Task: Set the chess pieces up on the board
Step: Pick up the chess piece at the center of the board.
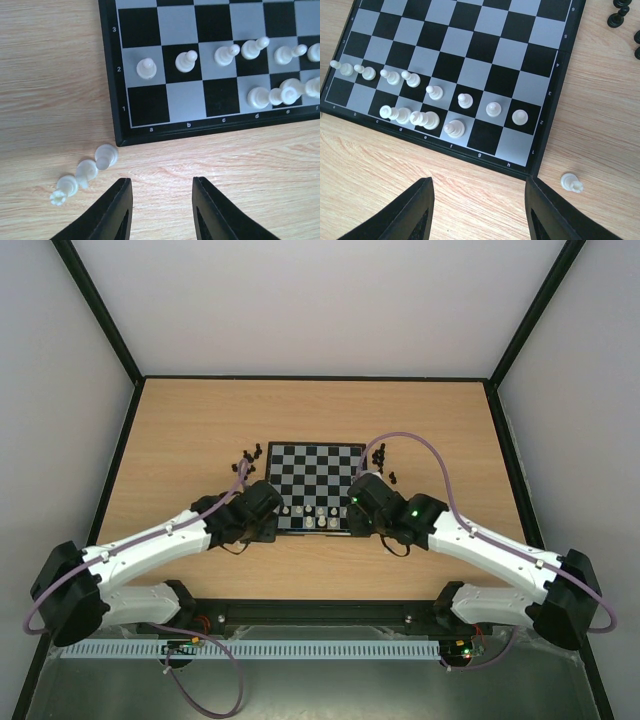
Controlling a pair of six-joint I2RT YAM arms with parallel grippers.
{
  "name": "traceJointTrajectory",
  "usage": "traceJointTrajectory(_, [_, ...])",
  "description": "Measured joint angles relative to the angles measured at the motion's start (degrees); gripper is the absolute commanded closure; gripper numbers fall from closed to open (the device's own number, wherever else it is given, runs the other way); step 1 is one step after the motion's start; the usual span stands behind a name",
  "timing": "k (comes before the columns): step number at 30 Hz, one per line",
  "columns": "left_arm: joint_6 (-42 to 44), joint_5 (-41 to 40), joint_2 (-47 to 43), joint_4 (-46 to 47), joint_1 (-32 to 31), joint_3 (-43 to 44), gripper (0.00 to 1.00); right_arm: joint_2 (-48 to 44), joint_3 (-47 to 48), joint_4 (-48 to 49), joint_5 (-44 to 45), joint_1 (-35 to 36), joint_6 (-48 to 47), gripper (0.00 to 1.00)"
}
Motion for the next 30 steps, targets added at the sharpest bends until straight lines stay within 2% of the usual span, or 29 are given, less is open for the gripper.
traceJointTrajectory(4, [-1.0, -0.5, 1.0, -1.6, -0.6, 0.0, 0.66, -1.3, -0.8, 0.0, -0.8, -0.1, -0.7, 0.49])
traceJointTrajectory(7, [-1.4, -0.8, 2.5, -2.5, -0.7, 0.0, 0.59, -1.6, -0.8, 0.1, -1.3, -0.1, -1.1, 0.49])
traceJointTrajectory(11, [-1.4, -1.0, 4.9, -3.8, -0.8, 0.0, 0.58, -1.8, -1.1, 0.1, -1.9, -0.1, -1.4, 0.49])
traceJointTrajectory(21, [-0.2, -2.0, 13.2, -5.0, -0.8, 2.0, 0.56, -2.8, -1.6, 0.5, -3.1, -0.1, -2.2, 0.49])
traceJointTrajectory(30, [1.4, -3.6, 15.5, -4.9, 0.5, 3.8, 0.58, -3.2, -1.9, 0.7, -3.6, -0.1, -2.5, 0.49])
